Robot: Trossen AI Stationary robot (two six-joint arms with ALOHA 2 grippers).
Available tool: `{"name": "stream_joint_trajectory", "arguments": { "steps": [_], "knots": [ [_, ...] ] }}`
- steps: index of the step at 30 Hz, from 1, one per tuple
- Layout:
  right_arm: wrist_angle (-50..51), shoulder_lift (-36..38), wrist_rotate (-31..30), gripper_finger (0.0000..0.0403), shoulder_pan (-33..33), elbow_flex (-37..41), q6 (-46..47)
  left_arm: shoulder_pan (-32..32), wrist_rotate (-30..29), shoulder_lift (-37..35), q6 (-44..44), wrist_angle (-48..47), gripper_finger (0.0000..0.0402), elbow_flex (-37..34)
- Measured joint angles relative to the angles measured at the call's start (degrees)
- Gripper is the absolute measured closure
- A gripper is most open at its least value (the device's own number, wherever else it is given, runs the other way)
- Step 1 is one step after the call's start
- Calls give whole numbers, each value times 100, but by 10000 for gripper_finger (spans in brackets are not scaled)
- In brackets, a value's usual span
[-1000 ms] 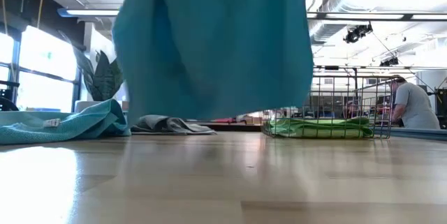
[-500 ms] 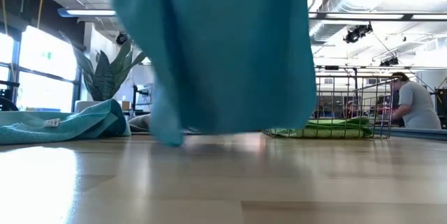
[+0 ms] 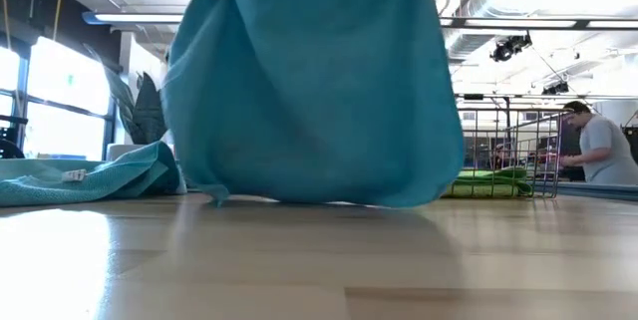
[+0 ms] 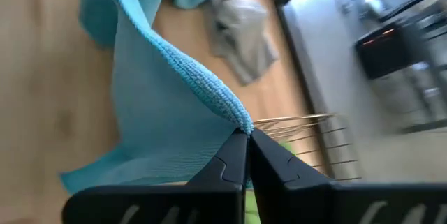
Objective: Fold microfiber towels
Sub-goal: Fold the bottom blue microfiber towel
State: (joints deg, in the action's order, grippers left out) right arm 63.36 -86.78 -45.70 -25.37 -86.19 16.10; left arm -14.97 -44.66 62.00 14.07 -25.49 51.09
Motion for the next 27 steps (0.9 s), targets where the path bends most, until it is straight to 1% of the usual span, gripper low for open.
{"name": "stream_joint_trajectory", "arguments": {
  "steps": [6,8,10,11,12,13,16,17,18,20,22,27],
  "knots": [
    [-18,0,-982,403,256,0,-1028,340,-1129,-2,1338,296,401,0],
    [-20,0,-1145,403,279,0,-1187,347,-1388,-2,1602,314,401,0],
    [-18,0,-1026,403,251,0,-1176,293,-1419,-2,1609,259,401,0],
    [-18,0,-789,403,229,0,-1088,236,-1331,-2,1472,202,401,0],
    [-15,0,-427,403,199,0,-932,147,-1106,-3,1228,125,401,0],
    [-5,0,57,403,162,0,-716,55,-757,-4,888,-5,401,0],
    [101,-103,1554,403,17,0,162,-228,700,82,-576,-390,401,0],
    [151,-185,1932,403,-57,0,443,-333,1144,182,-1114,-445,401,0],
    [196,-296,2255,403,-129,0,680,-464,1447,315,-1584,-453,401,-16],
    [212,-547,2818,403,-279,0,1004,-766,1719,686,-2278,-263,401,-113],
    [188,-861,3278,403,-425,0,1223,-1065,1772,1201,-2735,-94,401,-188],
    [112,-1636,3974,403,-730,2,1432,-1553,2094,2587,-3540,112,401,-104]
  ]
}}
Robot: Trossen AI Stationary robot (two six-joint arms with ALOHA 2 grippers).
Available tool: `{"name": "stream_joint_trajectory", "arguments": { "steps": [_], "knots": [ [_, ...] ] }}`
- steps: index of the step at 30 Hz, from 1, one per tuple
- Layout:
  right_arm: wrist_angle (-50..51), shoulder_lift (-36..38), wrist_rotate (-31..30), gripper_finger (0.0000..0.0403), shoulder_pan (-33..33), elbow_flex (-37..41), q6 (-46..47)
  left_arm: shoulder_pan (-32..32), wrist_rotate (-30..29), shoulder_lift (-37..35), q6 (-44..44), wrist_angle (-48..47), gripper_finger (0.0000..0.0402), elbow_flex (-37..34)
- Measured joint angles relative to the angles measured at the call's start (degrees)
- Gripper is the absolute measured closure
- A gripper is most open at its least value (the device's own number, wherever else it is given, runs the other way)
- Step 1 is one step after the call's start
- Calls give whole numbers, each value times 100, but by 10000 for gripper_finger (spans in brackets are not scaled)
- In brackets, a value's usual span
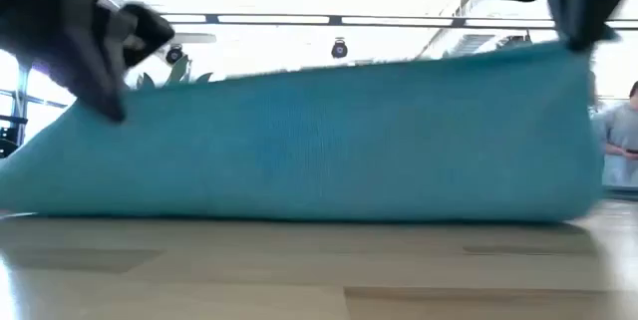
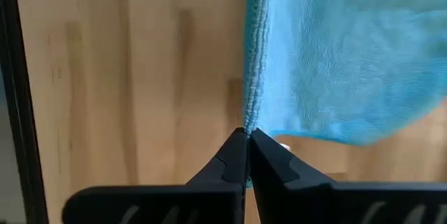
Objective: Fold microfiber towels
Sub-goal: Fold the bottom blue microfiber towel
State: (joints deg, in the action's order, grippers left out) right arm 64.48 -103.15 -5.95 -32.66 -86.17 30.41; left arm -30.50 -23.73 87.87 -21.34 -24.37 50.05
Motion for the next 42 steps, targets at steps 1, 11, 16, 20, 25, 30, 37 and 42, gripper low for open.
{"name": "stream_joint_trajectory", "arguments": {
  "steps": [1,11,16,20,25,30,37,42],
  "knots": [
    [-37,-125,121,403,-50,0,59,-54,95,223,-64,45,401,60],
    [-1330,-539,1575,403,-332,0,471,-248,1611,1074,-310,-329,401,989],
    [-1382,-530,1698,403,-436,0,855,-242,2240,947,-313,-304,401,1253],
    [-1212,-528,1512,403,-487,0,916,-197,2261,954,-148,-380,401,1313],
    [-797,-528,974,403,-420,0,790,57,1481,954,401,-917,401,1311],
    [-181,-528,461,403,-139,0,808,442,541,954,767,-1525,401,1309],
    [483,-525,148,403,361,0,813,957,285,960,1348,-1697,401,1304],
    [552,-525,139,403,689,0,813,1223,275,962,1583,-1682,401,1304]
  ]
}}
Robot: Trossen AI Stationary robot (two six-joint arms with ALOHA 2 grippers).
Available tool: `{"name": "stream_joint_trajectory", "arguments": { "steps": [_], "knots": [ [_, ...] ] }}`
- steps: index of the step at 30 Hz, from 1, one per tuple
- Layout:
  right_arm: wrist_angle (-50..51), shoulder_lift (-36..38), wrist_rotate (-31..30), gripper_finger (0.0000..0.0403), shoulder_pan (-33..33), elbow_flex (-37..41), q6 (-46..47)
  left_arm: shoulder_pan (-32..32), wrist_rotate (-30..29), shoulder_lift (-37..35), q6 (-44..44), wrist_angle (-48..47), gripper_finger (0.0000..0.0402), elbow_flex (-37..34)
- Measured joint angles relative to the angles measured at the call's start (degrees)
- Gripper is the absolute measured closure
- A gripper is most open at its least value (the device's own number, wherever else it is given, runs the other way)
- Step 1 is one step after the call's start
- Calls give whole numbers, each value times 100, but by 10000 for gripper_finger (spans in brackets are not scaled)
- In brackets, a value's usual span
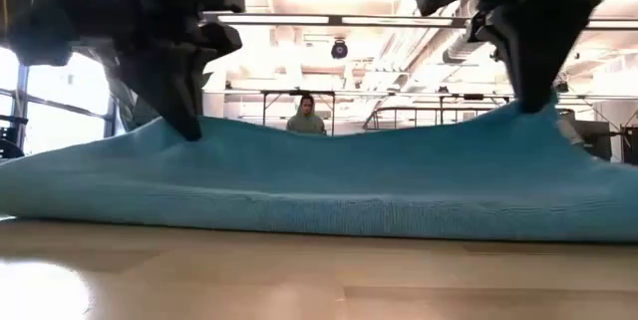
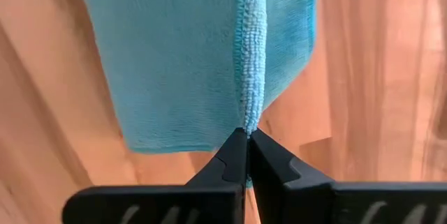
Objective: Fold microfiber towels
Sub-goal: Fold the bottom blue microfiber towel
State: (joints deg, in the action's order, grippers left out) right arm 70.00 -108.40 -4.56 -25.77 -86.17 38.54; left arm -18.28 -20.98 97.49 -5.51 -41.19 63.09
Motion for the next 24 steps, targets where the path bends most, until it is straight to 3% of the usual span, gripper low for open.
{"name": "stream_joint_trajectory", "arguments": {
  "steps": [13,24],
  "knots": [
    [-77,7,123,401,512,494,212,456,-47,2,334,185,401,-240],
    [-108,5,219,395,526,721,281,706,151,141,622,404,400,-245]
  ]
}}
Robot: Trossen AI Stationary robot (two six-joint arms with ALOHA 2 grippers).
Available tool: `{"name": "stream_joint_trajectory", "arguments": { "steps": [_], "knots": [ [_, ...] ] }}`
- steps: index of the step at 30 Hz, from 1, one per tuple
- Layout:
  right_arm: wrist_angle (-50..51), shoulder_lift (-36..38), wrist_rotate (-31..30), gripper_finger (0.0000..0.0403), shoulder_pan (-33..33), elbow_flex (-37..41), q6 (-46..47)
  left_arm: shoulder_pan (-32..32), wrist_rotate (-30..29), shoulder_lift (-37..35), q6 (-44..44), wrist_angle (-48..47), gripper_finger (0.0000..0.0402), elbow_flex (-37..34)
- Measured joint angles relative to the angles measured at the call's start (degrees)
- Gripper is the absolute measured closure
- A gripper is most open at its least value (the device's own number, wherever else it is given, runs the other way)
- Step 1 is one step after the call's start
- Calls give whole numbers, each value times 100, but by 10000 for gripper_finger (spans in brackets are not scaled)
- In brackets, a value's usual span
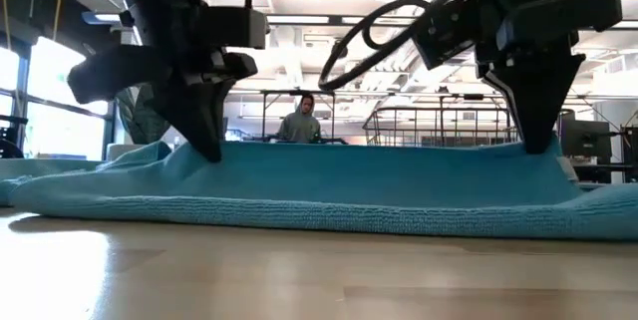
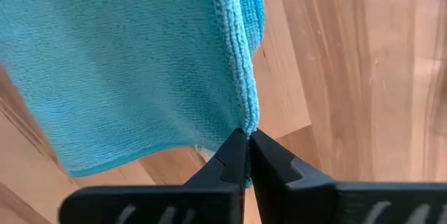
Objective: Fold microfiber towels
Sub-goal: Fold the bottom blue microfiber towel
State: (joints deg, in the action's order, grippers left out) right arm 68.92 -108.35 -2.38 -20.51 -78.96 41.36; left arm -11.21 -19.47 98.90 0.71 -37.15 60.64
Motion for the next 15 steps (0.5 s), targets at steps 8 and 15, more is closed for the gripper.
{"name": "stream_joint_trajectory", "arguments": {
  "steps": [8,15],
  "knots": [
    [38,0,-189,303,1,0,-270,20,-767,99,-144,-80,332,8],
    [487,11,-83,255,0,0,35,9,-821,102,-262,-578,259,142]
  ]
}}
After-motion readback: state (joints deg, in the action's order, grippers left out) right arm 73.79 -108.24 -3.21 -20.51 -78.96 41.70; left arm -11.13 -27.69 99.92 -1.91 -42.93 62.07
